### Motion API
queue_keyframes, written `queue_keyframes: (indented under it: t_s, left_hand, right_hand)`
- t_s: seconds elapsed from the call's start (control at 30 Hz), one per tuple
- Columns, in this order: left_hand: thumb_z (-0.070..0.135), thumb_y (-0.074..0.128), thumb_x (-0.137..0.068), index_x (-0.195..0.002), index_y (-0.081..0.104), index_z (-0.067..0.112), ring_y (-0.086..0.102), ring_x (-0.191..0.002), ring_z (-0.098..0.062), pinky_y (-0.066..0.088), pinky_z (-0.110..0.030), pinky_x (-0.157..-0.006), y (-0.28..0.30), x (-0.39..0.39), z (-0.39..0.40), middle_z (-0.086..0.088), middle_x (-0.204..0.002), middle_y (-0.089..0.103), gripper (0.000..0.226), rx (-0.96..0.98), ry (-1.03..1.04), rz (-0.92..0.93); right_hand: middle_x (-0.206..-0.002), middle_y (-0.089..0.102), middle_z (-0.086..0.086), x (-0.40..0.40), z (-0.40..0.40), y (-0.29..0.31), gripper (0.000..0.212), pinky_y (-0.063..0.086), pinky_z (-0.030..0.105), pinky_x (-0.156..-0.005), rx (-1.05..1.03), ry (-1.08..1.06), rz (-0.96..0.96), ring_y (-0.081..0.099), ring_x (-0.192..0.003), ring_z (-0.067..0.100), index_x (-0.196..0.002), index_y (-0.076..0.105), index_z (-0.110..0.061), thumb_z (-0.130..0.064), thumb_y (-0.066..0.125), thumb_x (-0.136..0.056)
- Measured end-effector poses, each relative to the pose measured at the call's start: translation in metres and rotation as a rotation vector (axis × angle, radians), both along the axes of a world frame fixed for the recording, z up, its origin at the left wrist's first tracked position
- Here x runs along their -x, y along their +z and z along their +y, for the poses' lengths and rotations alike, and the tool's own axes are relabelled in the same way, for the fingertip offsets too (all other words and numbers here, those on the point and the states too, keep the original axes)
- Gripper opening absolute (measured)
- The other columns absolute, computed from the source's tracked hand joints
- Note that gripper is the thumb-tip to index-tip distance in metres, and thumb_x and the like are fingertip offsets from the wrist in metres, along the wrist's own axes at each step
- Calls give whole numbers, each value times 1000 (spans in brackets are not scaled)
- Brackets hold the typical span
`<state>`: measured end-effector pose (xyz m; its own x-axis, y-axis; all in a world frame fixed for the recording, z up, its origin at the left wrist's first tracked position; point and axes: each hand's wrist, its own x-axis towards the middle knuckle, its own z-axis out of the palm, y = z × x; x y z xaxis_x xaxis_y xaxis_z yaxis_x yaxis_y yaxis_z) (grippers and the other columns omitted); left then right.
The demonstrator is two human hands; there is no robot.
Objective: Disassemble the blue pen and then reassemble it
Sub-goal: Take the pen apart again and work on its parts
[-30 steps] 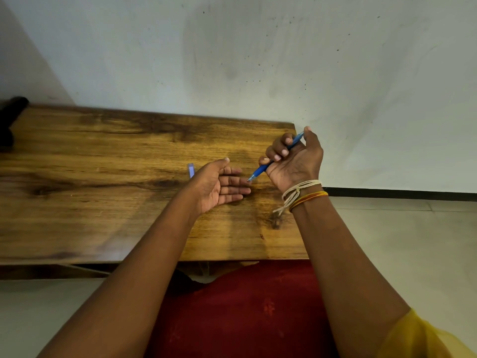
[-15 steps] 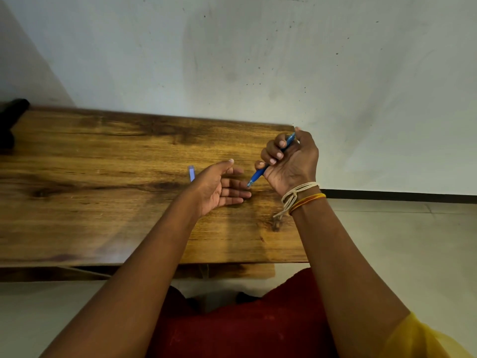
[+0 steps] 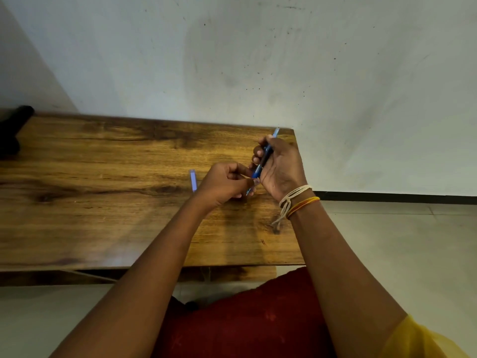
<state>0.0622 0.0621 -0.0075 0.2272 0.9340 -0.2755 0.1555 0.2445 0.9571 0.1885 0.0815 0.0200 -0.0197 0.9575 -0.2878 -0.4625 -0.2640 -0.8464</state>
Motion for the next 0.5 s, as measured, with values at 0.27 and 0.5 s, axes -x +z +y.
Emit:
queue_keyframes:
  t_s: [0.27,0.5]
  left_hand:
    - [7,68,-84,-86,69,18,69,-81,-12,57,-25,-69,-7,1,6,-2,-85,72,12,-132,148,9]
    - [4,61,-90,-94,69,10,69,-69,-1,50,-11,-59,-8,1,9,-2,-85,72,11,-107,169,-10]
  right_hand:
    - [-94,70,10,8,0,-12,16,53,31,-70,-241,86,-818,64,-84,22,-97,70,-5,-12,56,-93]
    - [-89,69,9,7,4,-14,18,57,44,-81,-247,17,-854,66,-83,22,-102,70,-6,-16,62,-90]
